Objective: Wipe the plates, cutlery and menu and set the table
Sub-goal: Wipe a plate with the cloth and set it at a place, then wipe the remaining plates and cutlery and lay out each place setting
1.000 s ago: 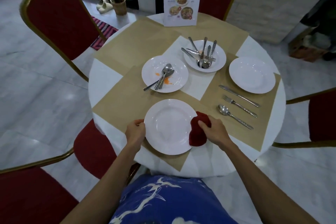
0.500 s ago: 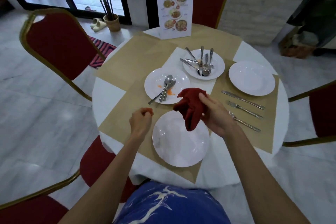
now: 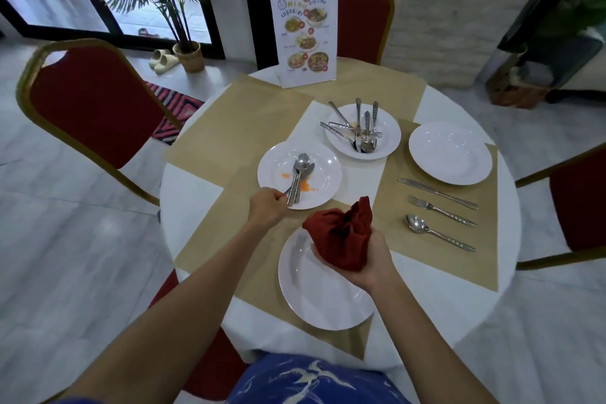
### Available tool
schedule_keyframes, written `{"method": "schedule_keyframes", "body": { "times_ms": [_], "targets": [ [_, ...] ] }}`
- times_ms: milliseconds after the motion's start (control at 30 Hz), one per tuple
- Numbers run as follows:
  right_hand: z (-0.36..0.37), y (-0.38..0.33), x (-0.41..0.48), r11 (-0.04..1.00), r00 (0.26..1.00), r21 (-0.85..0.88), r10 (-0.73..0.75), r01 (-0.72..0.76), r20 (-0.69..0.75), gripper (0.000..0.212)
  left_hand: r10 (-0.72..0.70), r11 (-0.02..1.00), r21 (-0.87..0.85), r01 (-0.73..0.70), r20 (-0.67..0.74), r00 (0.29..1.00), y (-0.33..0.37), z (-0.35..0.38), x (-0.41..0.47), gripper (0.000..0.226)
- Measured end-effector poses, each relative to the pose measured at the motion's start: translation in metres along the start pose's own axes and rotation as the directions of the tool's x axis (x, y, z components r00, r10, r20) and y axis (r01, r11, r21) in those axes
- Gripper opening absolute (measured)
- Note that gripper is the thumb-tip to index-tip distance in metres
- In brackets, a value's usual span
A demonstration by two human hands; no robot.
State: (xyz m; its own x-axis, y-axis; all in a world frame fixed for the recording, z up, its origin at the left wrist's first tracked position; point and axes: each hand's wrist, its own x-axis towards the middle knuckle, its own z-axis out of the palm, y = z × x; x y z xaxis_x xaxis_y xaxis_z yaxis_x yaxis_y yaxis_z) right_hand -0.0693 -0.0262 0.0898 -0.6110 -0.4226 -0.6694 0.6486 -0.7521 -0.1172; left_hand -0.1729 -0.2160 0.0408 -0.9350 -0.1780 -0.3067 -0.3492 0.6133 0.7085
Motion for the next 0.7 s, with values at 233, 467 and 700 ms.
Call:
{"method": "schedule_keyframes", "body": {
  "times_ms": [233, 467, 700],
  "targets": [
    [-0.026, 0.001, -0.007, 0.989, 0.986, -0.120, -0.104, 0.088, -0.134, 0.057, -0.066, 0.969, 0.246, 0.038, 0.108, 0.992, 0.018, 0.014, 0.044, 0.020],
    [-0.024, -0.007, -0.022, 0.977, 0.979, -0.152, -0.169, 0.152, -0.112, 0.032, -0.075, 0.894, 0.448, 0.009, 0.130, 0.989, 0.034, 0.022, 0.049, 0.041],
    [-0.028, -0.010, -0.016, 0.973, 0.973, -0.133, -0.203, 0.188, -0.112, 0.033, -0.042, 0.853, 0.521, -0.026, 0.119, 0.992, 0.037, 0.027, 0.053, 0.037]
  ]
}}
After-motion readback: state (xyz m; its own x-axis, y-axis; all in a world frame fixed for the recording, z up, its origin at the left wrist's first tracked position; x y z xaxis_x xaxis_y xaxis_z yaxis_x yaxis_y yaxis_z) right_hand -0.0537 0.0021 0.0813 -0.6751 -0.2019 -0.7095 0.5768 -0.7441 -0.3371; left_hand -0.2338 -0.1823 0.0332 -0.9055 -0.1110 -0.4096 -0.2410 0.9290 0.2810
